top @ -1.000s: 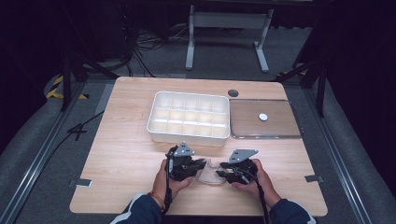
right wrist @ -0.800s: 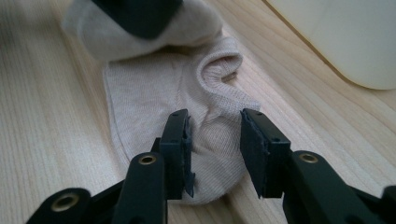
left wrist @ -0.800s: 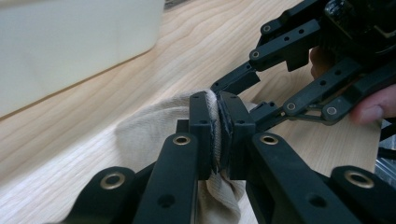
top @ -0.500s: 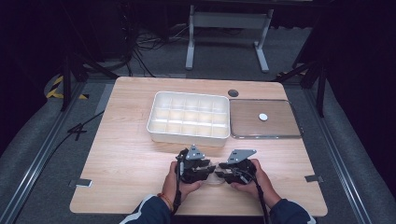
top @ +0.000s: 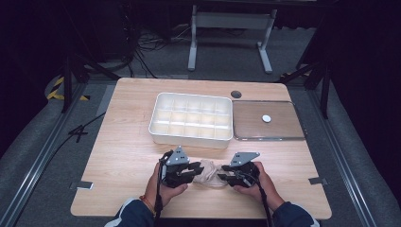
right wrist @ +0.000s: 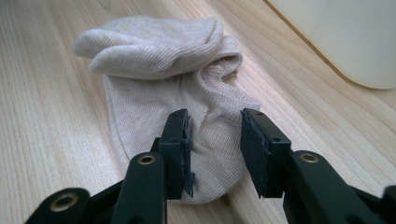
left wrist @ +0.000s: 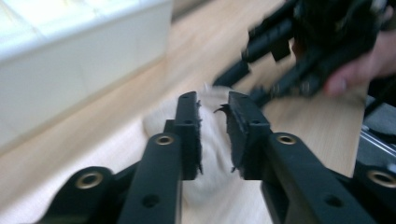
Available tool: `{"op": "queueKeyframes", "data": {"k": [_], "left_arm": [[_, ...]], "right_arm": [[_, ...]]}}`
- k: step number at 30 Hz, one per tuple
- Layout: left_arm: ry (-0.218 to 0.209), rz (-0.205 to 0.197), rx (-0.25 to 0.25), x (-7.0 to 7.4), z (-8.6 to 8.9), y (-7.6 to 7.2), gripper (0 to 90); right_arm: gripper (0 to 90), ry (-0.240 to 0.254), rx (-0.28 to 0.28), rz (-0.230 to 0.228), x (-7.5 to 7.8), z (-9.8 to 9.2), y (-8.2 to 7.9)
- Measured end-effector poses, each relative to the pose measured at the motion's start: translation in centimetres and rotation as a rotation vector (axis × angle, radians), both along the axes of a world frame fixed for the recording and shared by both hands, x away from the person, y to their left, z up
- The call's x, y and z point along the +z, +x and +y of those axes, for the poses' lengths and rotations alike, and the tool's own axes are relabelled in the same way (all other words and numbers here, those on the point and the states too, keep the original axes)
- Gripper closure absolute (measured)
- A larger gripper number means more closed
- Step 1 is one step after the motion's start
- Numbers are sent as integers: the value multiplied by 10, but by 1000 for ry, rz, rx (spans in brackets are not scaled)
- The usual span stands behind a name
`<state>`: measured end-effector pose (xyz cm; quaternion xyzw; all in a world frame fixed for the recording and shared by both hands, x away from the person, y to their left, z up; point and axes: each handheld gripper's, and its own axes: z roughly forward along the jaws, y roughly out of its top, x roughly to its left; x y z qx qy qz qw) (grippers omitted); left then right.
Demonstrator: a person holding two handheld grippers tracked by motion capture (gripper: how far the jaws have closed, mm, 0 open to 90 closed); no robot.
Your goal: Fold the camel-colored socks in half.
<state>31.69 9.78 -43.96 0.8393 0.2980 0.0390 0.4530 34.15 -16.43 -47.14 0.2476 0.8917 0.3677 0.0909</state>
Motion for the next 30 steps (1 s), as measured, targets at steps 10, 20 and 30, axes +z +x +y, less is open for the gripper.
{"op": "queueKeyframes", "data": {"k": [10, 20, 30], "left_arm": [[55, 41, -39, -30, -17, 3, 769], [89, 2, -19, -38, -25, -3, 758], [97, -7, -27, -37, -24, -3, 752]], "right_arm": [[625, -6, 0, -9, 0, 0, -1], [660, 30, -9, -44, 9, -6, -5], [729, 135, 42, -112, 21, 19, -16]]}}
